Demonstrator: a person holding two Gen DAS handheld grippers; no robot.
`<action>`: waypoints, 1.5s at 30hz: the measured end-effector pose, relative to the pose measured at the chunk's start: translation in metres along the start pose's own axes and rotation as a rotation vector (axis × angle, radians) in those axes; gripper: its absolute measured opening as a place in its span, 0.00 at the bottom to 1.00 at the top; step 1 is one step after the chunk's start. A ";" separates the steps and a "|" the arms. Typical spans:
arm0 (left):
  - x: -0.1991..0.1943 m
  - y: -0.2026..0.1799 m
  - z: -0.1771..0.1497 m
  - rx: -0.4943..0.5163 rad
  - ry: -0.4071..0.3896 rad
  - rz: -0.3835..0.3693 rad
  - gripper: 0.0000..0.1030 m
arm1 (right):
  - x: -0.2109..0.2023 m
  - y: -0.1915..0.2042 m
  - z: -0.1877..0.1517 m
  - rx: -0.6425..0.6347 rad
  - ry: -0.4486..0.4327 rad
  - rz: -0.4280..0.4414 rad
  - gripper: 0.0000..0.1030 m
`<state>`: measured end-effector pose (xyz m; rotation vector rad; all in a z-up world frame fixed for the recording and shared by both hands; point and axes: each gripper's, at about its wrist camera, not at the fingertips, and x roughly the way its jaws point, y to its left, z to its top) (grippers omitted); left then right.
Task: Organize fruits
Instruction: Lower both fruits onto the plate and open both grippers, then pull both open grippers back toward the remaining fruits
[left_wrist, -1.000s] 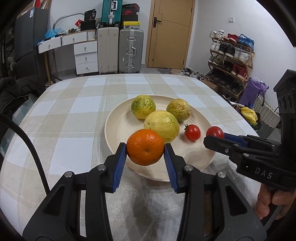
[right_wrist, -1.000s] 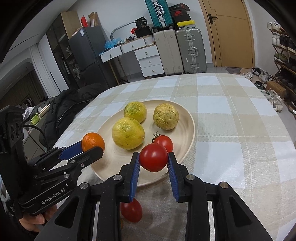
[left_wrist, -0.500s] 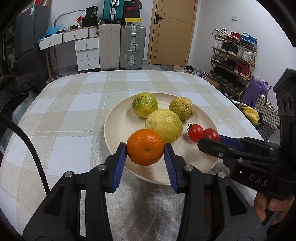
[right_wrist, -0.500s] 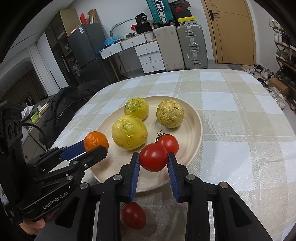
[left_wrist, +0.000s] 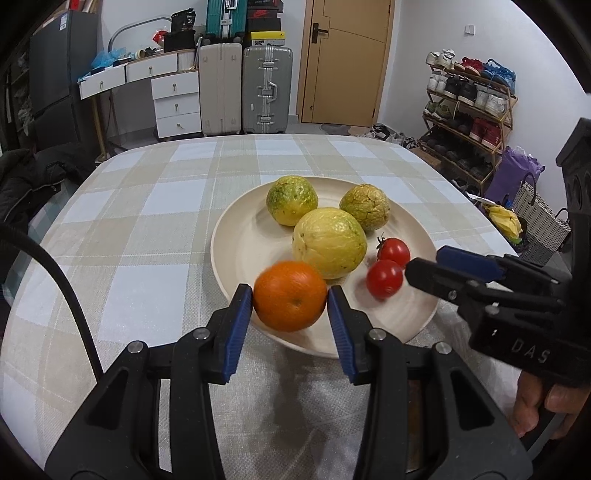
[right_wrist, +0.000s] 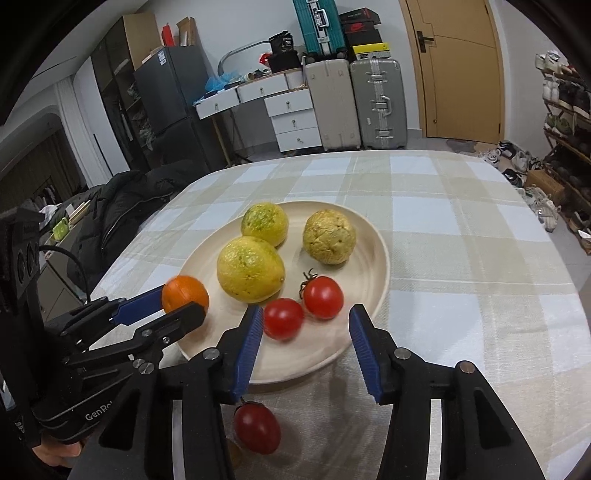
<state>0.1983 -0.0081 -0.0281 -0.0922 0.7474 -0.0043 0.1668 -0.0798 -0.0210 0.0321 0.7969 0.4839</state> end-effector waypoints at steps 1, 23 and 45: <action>-0.003 0.001 0.000 -0.001 -0.007 0.000 0.42 | -0.002 -0.001 0.000 0.000 -0.001 -0.004 0.56; -0.103 -0.003 -0.034 0.067 -0.115 -0.025 0.99 | -0.074 0.004 -0.051 -0.098 -0.021 -0.010 1.00; -0.119 -0.034 -0.084 0.160 -0.051 -0.043 0.99 | -0.090 0.015 -0.077 -0.212 0.075 -0.011 1.00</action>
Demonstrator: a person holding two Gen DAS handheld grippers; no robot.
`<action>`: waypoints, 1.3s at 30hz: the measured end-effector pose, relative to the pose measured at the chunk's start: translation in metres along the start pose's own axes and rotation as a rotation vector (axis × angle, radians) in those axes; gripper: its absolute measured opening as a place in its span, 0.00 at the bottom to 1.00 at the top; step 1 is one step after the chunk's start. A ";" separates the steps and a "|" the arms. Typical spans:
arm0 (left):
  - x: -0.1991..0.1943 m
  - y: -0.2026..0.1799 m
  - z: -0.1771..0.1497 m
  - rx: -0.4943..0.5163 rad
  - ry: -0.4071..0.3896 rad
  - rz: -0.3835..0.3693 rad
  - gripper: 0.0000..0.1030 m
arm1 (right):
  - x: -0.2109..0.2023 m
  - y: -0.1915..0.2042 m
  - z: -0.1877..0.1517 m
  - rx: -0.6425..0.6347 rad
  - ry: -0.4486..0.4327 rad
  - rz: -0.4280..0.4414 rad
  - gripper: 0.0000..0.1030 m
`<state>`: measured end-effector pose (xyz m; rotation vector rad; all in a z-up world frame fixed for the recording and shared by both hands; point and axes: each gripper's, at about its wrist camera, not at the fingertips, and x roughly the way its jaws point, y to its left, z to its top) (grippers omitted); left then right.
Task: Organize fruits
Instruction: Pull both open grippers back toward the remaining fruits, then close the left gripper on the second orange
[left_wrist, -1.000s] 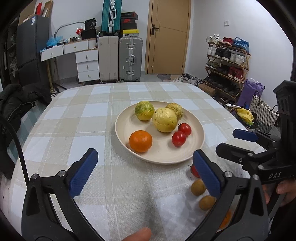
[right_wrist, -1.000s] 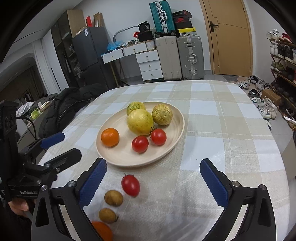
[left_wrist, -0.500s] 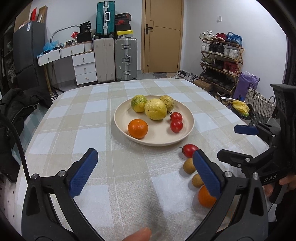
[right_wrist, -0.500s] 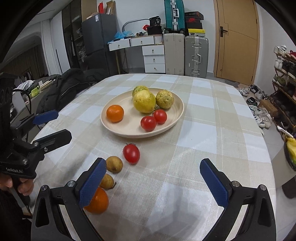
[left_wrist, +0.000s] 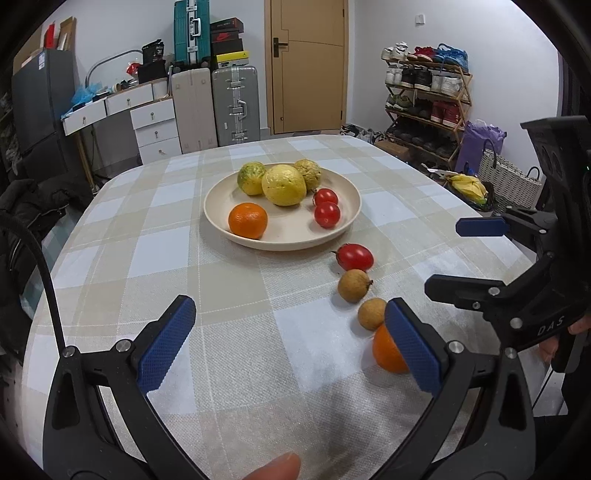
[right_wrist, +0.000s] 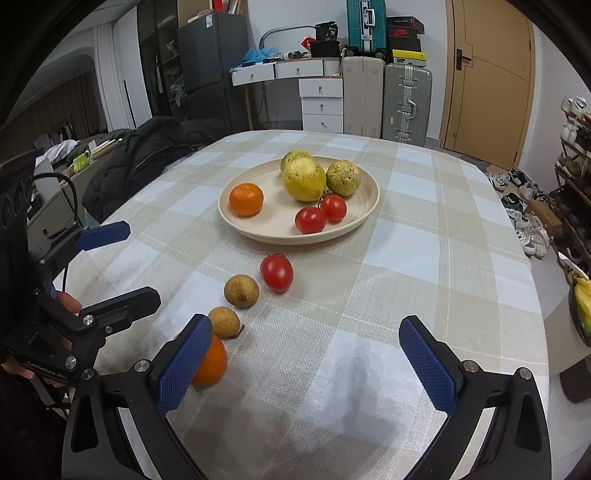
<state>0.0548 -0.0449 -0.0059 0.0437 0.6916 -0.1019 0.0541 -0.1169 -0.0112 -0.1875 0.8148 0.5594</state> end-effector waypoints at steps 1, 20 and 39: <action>0.000 -0.002 0.000 0.004 0.004 -0.003 0.99 | 0.000 0.000 0.000 -0.002 0.005 0.001 1.00; 0.009 -0.022 -0.007 0.062 0.073 -0.053 0.99 | 0.005 -0.007 -0.008 -0.015 0.089 0.025 1.00; 0.027 -0.037 -0.019 0.066 0.160 -0.121 0.93 | 0.012 -0.009 -0.009 0.003 0.111 0.033 1.00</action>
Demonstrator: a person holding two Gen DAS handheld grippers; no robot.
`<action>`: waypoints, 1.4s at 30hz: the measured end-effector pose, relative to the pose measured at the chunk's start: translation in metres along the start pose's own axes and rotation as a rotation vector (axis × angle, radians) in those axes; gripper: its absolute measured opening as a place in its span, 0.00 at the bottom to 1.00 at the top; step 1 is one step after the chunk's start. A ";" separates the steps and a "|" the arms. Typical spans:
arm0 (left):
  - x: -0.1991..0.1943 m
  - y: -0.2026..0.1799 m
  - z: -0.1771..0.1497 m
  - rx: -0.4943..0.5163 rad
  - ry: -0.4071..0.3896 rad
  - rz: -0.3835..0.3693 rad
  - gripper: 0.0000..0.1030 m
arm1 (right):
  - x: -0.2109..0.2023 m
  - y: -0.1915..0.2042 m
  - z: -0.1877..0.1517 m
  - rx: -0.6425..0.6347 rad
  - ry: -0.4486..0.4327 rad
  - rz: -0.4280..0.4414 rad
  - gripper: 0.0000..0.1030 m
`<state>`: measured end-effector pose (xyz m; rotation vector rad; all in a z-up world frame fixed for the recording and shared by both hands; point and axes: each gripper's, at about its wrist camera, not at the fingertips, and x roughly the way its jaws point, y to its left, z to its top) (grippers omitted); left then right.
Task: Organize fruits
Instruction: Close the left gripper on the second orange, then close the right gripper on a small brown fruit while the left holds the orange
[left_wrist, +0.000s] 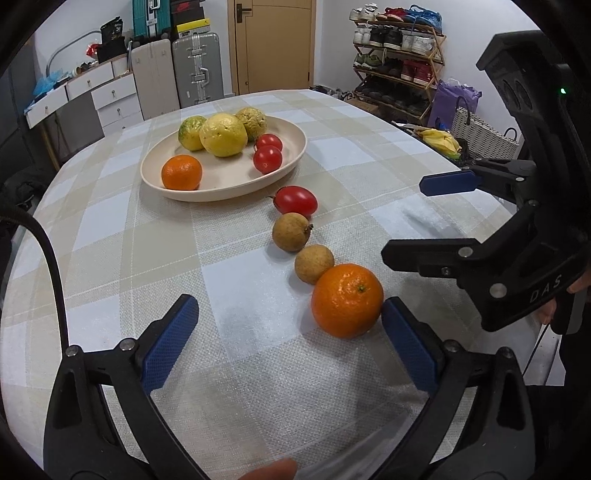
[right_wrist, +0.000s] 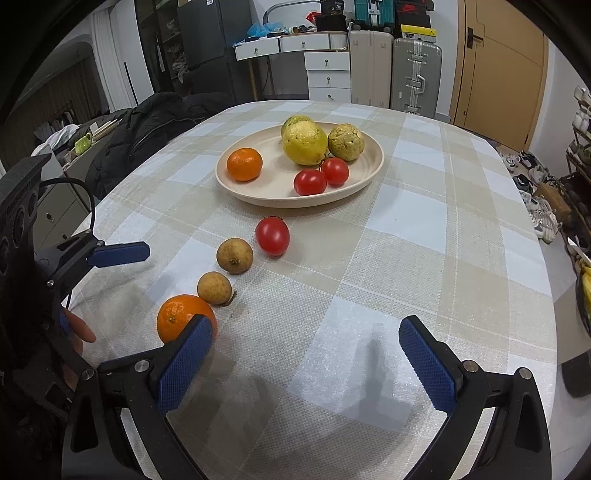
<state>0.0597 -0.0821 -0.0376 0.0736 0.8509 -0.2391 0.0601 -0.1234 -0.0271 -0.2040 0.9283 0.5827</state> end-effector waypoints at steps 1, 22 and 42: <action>0.000 0.000 0.000 0.000 0.003 -0.008 0.90 | 0.000 0.000 0.000 0.002 0.001 -0.001 1.00; 0.006 -0.013 -0.003 0.023 0.034 -0.147 0.37 | -0.004 0.005 0.003 0.011 -0.042 0.011 1.00; -0.020 0.045 0.011 -0.116 -0.082 -0.011 0.37 | 0.021 0.030 0.003 -0.022 0.011 -0.019 1.00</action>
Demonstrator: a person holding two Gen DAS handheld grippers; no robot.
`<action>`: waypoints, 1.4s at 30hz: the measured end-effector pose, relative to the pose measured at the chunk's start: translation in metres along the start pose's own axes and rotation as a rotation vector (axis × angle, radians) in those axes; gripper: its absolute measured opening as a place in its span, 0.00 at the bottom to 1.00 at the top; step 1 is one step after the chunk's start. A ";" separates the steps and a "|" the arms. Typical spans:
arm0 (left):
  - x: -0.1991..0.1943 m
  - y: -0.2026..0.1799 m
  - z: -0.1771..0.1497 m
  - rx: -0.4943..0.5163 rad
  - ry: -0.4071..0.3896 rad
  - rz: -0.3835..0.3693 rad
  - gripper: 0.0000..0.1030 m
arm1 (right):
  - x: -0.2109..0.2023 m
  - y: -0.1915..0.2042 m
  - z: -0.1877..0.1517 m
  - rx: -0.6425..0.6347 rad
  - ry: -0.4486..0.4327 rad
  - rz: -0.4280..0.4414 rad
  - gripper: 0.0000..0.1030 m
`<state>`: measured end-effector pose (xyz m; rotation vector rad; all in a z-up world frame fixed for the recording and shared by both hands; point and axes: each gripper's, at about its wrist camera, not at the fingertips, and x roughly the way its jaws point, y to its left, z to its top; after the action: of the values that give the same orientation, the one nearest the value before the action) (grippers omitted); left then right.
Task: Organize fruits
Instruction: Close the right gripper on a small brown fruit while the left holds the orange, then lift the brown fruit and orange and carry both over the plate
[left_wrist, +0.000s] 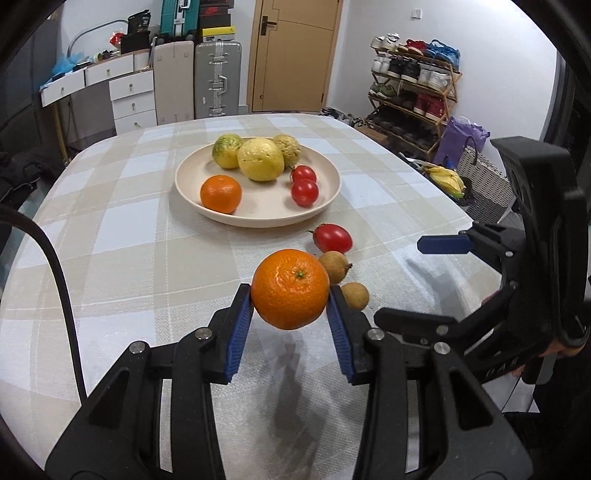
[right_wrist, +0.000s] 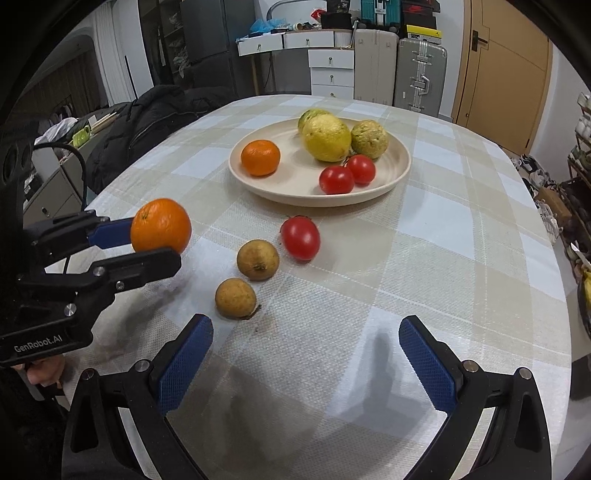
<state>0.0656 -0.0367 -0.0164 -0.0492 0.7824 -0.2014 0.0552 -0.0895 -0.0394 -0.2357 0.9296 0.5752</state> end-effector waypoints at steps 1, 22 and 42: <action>0.001 0.000 0.000 0.002 -0.001 0.006 0.37 | 0.002 0.003 0.000 -0.006 0.007 0.002 1.00; 0.006 0.002 -0.001 0.012 -0.004 0.056 0.37 | 0.010 0.030 0.001 -0.041 -0.014 0.091 0.44; 0.009 0.004 -0.004 0.009 -0.005 0.061 0.37 | 0.005 0.035 0.000 -0.062 -0.039 0.108 0.28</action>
<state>0.0702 -0.0340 -0.0258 -0.0169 0.7770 -0.1466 0.0384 -0.0589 -0.0420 -0.2307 0.8914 0.7065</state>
